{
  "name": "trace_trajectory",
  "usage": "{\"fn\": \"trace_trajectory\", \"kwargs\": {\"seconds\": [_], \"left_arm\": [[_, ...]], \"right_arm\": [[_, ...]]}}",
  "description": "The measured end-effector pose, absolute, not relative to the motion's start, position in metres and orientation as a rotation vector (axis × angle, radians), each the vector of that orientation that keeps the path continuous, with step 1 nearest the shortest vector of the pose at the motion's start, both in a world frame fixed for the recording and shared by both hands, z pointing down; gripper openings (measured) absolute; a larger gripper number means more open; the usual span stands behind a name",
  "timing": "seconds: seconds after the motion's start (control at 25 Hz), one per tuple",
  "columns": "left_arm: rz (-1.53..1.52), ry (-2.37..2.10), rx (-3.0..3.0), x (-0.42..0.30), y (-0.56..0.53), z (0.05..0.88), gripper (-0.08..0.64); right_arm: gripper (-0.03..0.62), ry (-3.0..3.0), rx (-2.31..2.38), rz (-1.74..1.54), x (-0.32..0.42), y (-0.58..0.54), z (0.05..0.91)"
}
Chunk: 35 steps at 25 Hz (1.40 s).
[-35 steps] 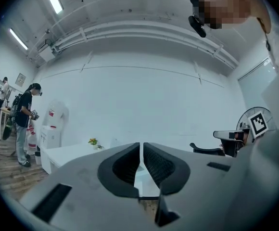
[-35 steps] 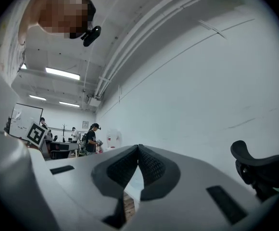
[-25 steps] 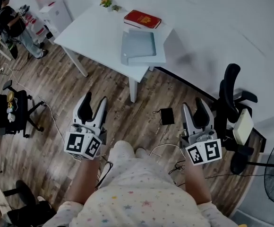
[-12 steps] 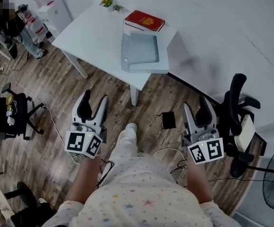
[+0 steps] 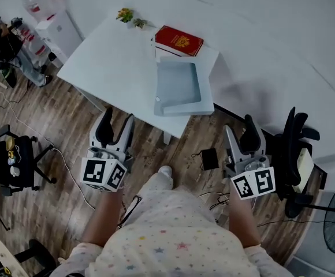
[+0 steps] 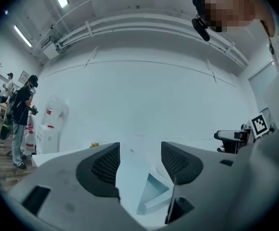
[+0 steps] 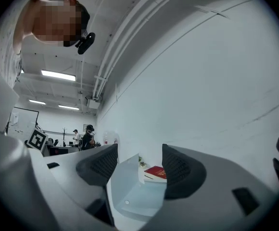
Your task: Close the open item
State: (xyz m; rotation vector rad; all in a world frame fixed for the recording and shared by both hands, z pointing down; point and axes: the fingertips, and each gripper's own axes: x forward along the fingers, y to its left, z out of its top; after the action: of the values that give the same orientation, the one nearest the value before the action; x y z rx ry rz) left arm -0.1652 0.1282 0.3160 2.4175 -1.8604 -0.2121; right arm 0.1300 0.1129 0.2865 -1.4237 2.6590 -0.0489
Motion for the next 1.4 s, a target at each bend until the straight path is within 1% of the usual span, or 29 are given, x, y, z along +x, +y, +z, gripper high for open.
{"fn": "trace_trajectory", "kwargs": {"seconds": [0.44, 1.12, 1.4], "left_arm": [[-0.185, -1.851, 2.367, -0.186, 0.058, 0.331, 0.247], [-0.209, -2.212, 2.093, -0.184, -0.033, 0.323, 0.247], [-0.195, -2.26, 2.035, -0.196, -0.048, 0.324, 0.247]], "right_arm": [[0.27, 2.683, -1.443, -0.158, 0.118, 0.042, 0.306], [0.268, 2.859, -1.044, -0.174, 0.121, -0.126, 0.3], [0.268, 2.91, -0.903, -0.213, 0.081, -0.154, 0.298]]}}
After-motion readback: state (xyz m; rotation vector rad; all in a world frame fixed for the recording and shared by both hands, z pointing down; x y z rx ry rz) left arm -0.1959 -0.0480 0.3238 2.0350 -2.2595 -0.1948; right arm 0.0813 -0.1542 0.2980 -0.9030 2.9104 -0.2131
